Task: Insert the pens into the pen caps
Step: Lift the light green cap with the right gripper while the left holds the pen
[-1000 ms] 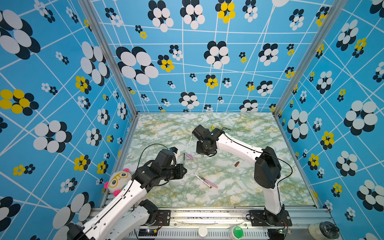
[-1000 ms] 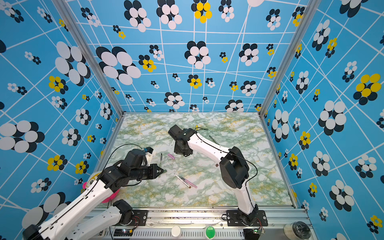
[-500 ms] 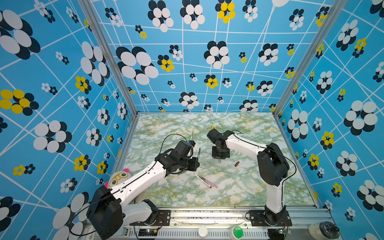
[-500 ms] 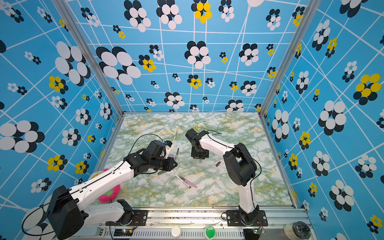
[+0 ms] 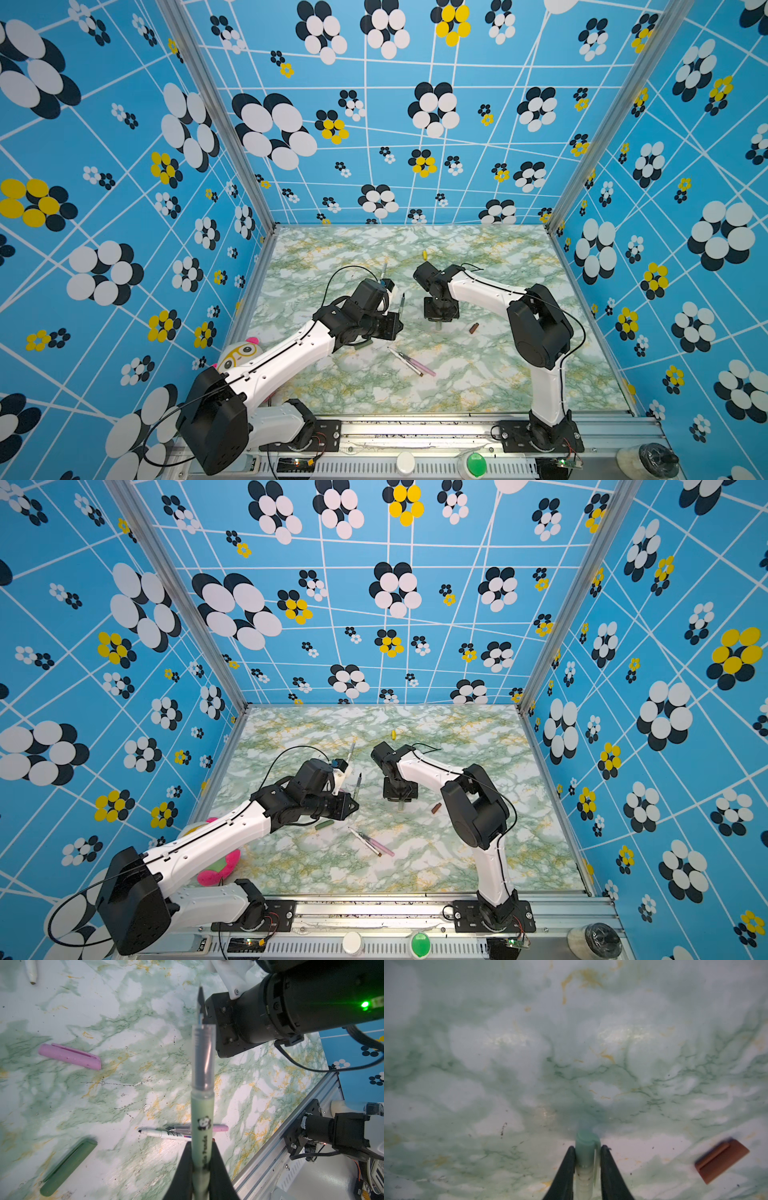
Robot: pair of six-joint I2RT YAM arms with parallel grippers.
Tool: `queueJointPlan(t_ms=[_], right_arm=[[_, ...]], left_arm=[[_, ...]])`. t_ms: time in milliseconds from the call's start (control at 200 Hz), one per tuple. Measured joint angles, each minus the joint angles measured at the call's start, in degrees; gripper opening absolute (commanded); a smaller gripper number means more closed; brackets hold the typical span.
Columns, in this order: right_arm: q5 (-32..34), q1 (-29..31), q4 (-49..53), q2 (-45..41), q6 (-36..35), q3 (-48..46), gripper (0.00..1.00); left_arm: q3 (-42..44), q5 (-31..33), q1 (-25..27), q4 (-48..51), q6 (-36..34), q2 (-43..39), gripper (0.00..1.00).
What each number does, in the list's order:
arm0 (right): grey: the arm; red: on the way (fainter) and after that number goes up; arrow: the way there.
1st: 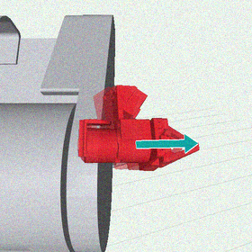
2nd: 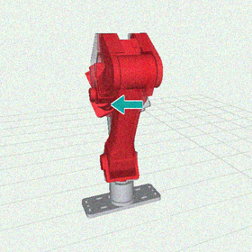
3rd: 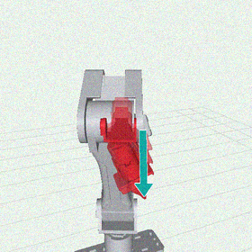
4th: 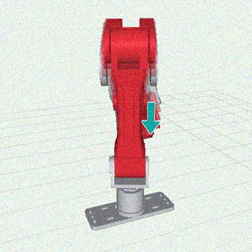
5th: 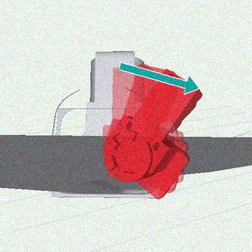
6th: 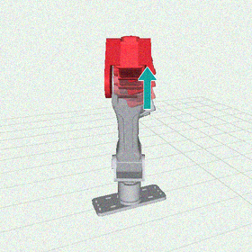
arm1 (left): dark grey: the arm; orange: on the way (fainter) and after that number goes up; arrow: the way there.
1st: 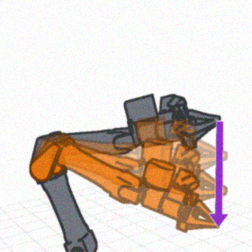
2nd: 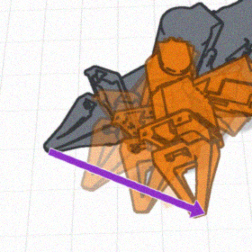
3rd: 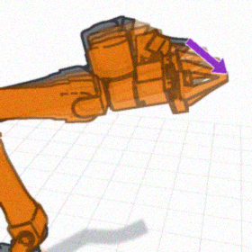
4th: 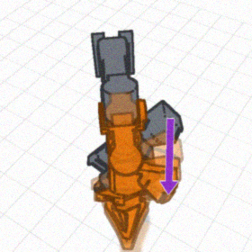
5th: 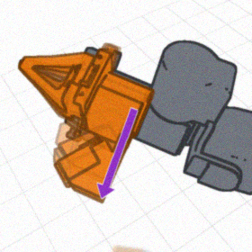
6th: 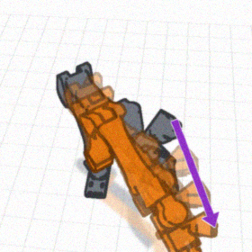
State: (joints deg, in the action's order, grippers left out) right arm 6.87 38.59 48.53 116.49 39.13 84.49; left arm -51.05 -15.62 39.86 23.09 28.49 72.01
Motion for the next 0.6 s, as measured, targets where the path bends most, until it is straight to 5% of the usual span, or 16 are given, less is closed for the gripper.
queueJointPlan(t_ms=[370, 600], right_arm=[[-0.1, -0.1, -2.4, -0.9, 0.2, -3.2, 0.37], [-0.8, -0.1, -3.6, -1.2, 0.7, -3.9, 0.27]], left_arm=[[0.1, 0.0, 0.5, -0.5, 0.0, 0.0, 0.00], [0.4, 0.0, 0.5, -0.5, 0.0, 0.0, 0.00]])
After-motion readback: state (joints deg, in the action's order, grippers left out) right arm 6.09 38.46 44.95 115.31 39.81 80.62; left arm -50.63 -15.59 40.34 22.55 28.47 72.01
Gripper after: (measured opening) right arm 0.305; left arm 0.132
